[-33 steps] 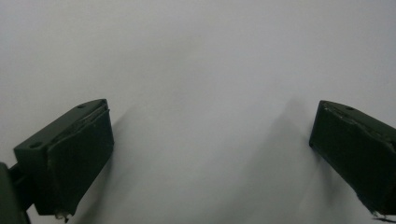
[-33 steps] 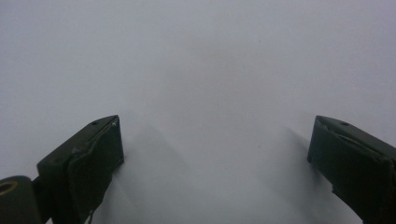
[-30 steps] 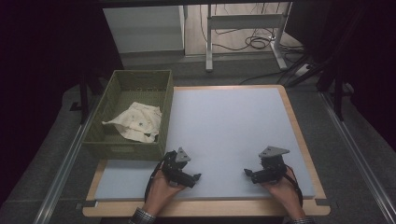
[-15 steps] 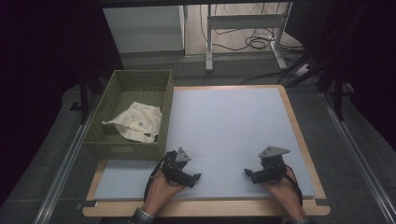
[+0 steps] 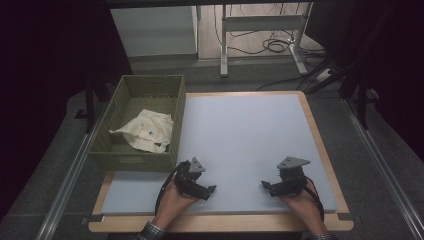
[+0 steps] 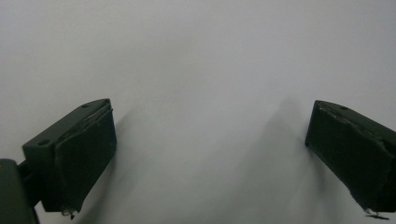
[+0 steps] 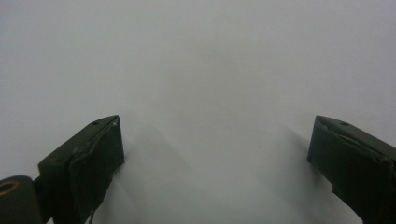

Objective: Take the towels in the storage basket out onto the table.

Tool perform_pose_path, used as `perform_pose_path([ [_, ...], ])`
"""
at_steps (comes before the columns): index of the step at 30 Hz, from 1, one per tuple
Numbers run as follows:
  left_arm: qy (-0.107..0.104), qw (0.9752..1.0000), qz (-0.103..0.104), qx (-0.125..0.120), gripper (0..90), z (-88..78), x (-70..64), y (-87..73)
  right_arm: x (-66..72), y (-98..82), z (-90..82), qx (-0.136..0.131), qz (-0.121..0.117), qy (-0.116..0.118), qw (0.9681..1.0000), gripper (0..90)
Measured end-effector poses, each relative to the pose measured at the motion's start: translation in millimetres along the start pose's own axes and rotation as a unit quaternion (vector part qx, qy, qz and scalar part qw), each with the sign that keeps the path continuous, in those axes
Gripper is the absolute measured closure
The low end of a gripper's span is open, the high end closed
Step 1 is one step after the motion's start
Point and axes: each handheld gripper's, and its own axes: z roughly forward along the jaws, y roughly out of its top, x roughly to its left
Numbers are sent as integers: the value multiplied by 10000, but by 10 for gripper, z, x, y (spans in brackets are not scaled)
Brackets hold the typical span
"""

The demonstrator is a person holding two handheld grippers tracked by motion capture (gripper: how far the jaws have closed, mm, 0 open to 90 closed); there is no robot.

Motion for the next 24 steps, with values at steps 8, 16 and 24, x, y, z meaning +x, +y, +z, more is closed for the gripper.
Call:
perform_pose_path([
  [8, -70, 10000, 49, 13, 22, -1, -9, 124, 0, -1, 0, -4, 1, 0, 10000, 37],
  [16, -150, 9997, 174, 38, 21, 8, -47, 334, 0, -1, -1, -4, 1, 2, 10000, 37],
  [24, -194, 9996, 188, 45, 20, 34, -35, 478, 0, -1, 0, -6, 3, 3, 10000, 37],
])
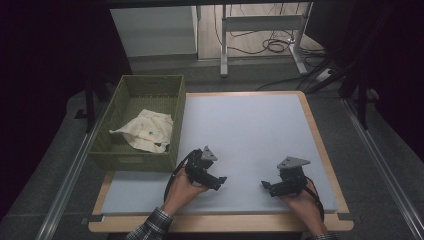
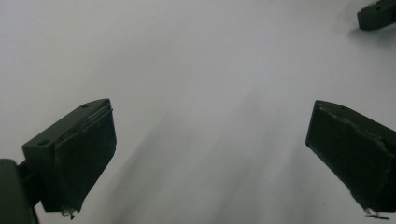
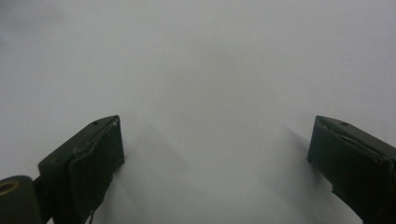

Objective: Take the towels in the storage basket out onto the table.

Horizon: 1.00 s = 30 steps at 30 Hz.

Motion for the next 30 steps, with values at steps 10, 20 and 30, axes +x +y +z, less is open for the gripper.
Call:
perform_pose_path([
  [10, -4, 10000, 10, 17, 21, 5, 85, 249, -1, 0, 0, 1, 0, 0, 10000, 37],
  [20, -47, 9999, -64, 83, 22, 0, 231, 435, -2, 0, -1, 7, -7, 1, 10000, 37],
  [30, 113, 9997, -18, 209, 24, -67, 372, 665, -2, -1, 1, -5, -8, 2, 10000, 37],
])
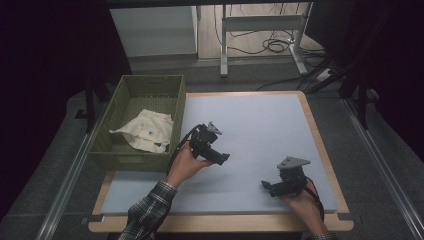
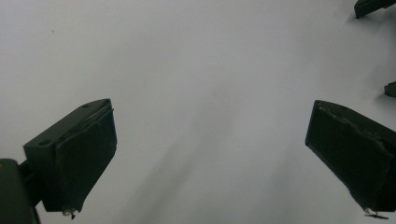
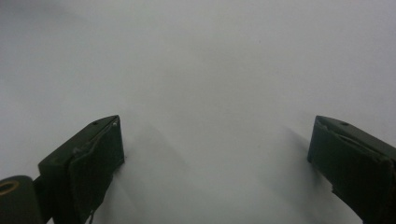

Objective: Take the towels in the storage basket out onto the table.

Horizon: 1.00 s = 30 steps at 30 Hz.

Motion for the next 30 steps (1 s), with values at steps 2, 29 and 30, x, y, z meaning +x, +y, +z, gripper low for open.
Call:
perform_pose_path([
  [2, 79, 9999, 39, 85, 23, -25, 31, 68, 0, 0, 0, -1, -1, 0, 10000, 37],
  [29, 818, 9946, -559, 308, 28, -657, 919, 255, 0, 1, 1, 3, 6, 2, 10000, 37],
  [30, 826, 9944, -595, 290, 28, -684, 953, 245, 0, 1, 1, 3, 6, 2, 10000, 37],
])
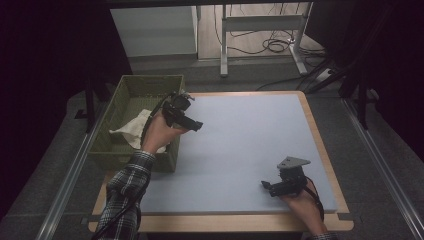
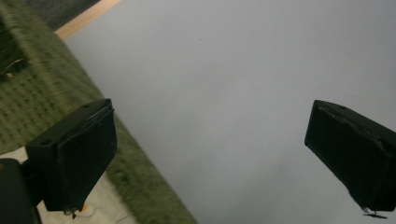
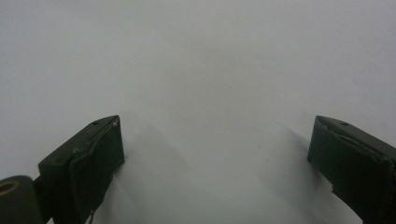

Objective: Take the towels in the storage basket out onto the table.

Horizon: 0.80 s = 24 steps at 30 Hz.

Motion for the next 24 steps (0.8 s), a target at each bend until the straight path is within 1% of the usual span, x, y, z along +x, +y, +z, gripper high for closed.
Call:
perform_pose_path([
  [1, 72, 9999, -90, -10, 28, -50, 106, -22, 0, 0, 0, 0, -3, -1, 10000, 37],
  [3, 96, 9998, -180, -29, 28, -93, 203, -47, 0, 0, 0, 0, 0, 0, 10000, 37],
  [4, 96, 9998, -180, -29, 28, -93, 203, -47, 0, 0, 0, 0, 0, 0, 10000, 37],
  [5, 158, 9994, -290, -53, 28, -132, 300, -78, 0, 0, 1, 0, -2, -3, 10000, 37],
  [7, 196, 9990, -405, -86, 26, -168, 397, -112, 0, 0, 0, 1, 1, 0, 10000, 37],
  [8, 232, 9983, -514, -138, 24, -187, 466, -139, 0, 0, 0, 1, 0, -1, 10000, 37],
  [9, 310, 9975, -605, -172, 16, -209, 548, -173, 0, 0, 0, 0, -1, 0, 10000, 37],
  [10, 354, 9970, -664, -201, 15, -219, 603, -199, 0, 0, 0, 0, -2, -1, 10000, 37],
  [11, 354, 9970, -664, -201, 14, -219, 603, -199, 0, 0, 0, 0, -2, -1, 10000, 37],
  [12, 384, 9964, -724, -201, 14, -224, 658, -227, 0, -1, 0, 0, -1, -1, 10000, 37],
  [13, 429, 9956, -808, -178, 12, -217, 762, -289, 0, 0, 0, 1, -2, -1, 10000, 37],
  [14, 429, 9956, -808, -178, 11, -217, 762, -289, 0, 0, 0, 1, -2, -1, 10000, 37],
  [15, 481, 9950, -869, -101, 11, -192, 857, -354, -1, 0, 0, 0, -1, 0, 10000, 37],
  [16, 481, 9950, -869, -101, 8, -192, 857, -354, -1, 0, 0, 1, -2, 0, 10000, 37],
  [17, 493, 9943, -947, -32, 8, -148, 945, -422, -1, 0, 0, 1, -2, 0, 10000, 37],
  [18, 502, 9940, -971, 26, 7, -125, 987, -454, -1, -1, 0, 0, -2, 1, 10000, 37],
  [19, 521, 9936, -1000, 64, 4, -97, 1025, -485, -1, -1, 0, 0, -4, 0, 10000, 37],
  [20, 521, 9936, -1000, 64, 4, -97, 1025, -485, -1, -1, 0, 0, -4, 0, 10000, 37],
  [21, 545, 9928, -1050, 167, 4, -35, 1097, -541, -1, -1, 0, 0, -1, 0, 10000, 37],
  [22, 567, 9923, -1071, 246, 3, 8, 1137, -572, 0, -1, 0, -1, -1, 0, 10000, 37],
  [24, 571, 9919, -1099, 282, 3, 37, 1159, -591, -1, -1, 0, -2, -3, 0, 10000, 37],
])
